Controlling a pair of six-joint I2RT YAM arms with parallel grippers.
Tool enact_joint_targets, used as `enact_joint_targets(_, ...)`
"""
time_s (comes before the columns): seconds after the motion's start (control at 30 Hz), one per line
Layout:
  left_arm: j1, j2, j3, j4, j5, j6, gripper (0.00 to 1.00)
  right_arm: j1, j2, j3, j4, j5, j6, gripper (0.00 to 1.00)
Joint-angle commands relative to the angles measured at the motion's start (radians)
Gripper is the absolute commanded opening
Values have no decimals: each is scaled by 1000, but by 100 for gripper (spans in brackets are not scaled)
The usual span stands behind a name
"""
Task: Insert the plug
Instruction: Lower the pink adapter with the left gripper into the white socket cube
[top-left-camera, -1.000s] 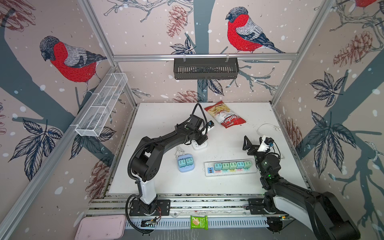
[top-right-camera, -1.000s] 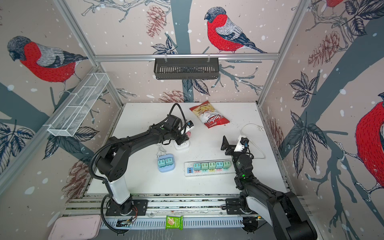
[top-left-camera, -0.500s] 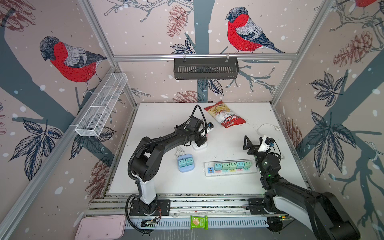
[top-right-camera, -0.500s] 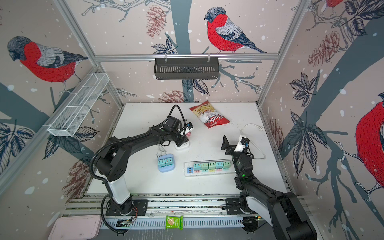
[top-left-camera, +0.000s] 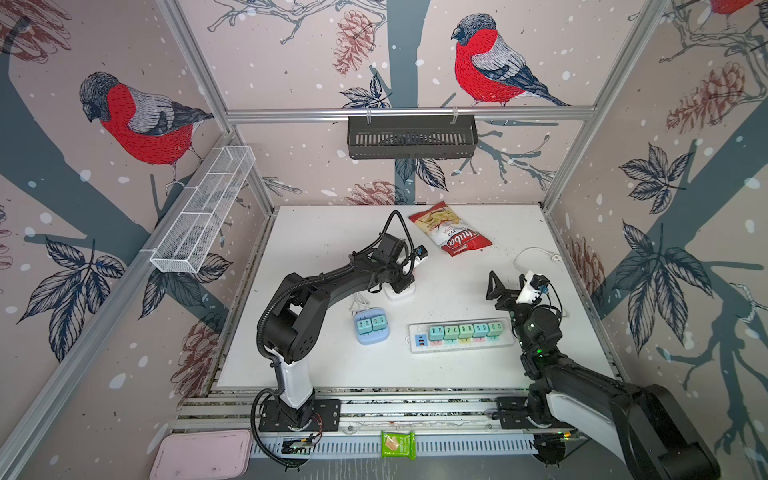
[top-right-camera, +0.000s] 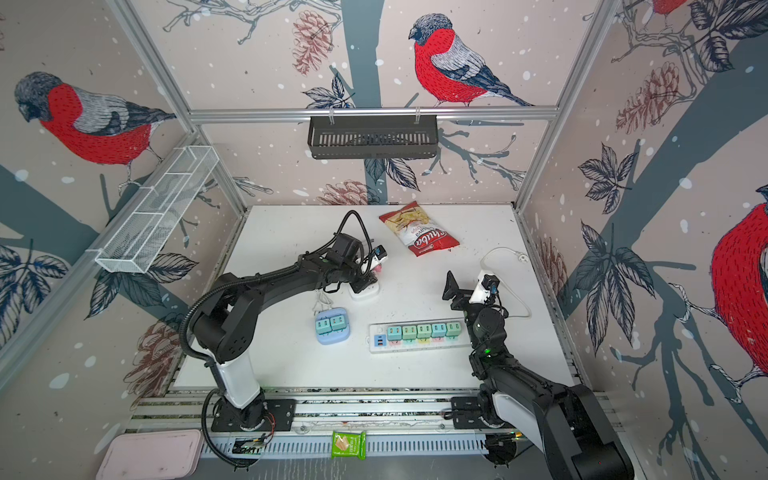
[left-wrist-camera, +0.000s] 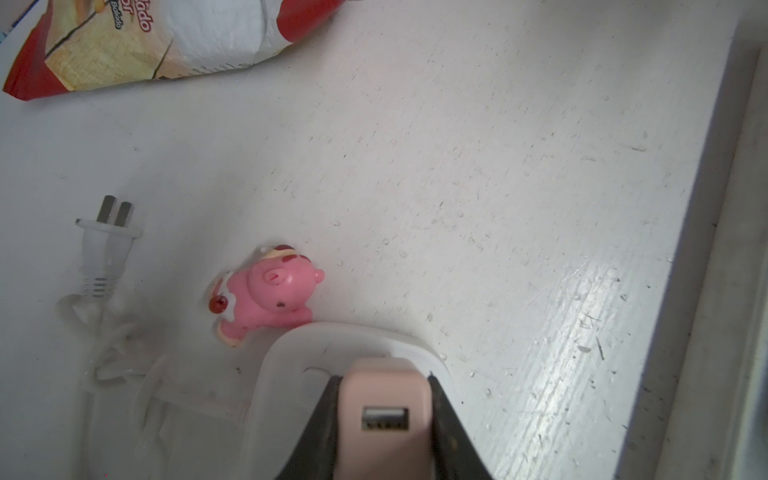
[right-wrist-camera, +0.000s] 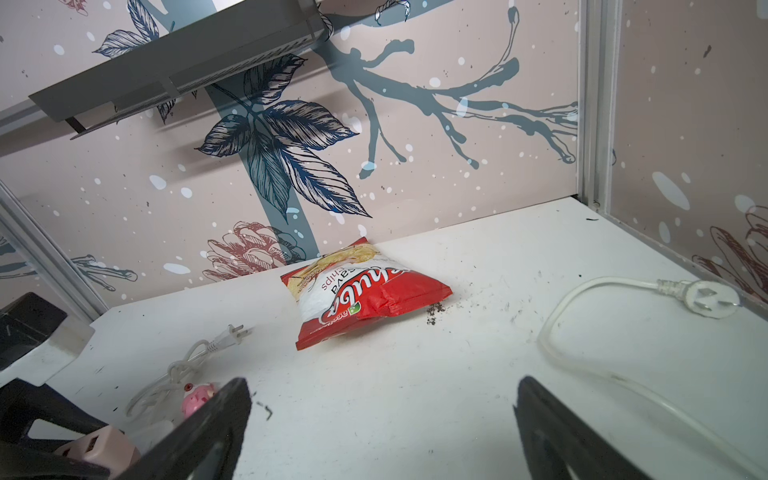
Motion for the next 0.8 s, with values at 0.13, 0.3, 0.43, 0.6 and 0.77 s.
enact_joint_targets(0.13,28,4,-68,-2,97,2,0,-14,1,8,6,-10,22,100)
enact_joint_targets(0.3,64,-23,-105,43,136,-16,0,-27,0,6,6,-21,34,100)
enact_joint_targets(0.43,64,-29,-116,64,151,-20,0,-29,-2,2,10,-27,34,100)
enact_joint_targets(0.6,63,-31,-120,64,168,-18,0,-31,-6,-1,10,-30,34,100)
enact_joint_targets(0.77,63,-35,-143,114,189,-68,0,-32,-6,1,9,-32,35,100)
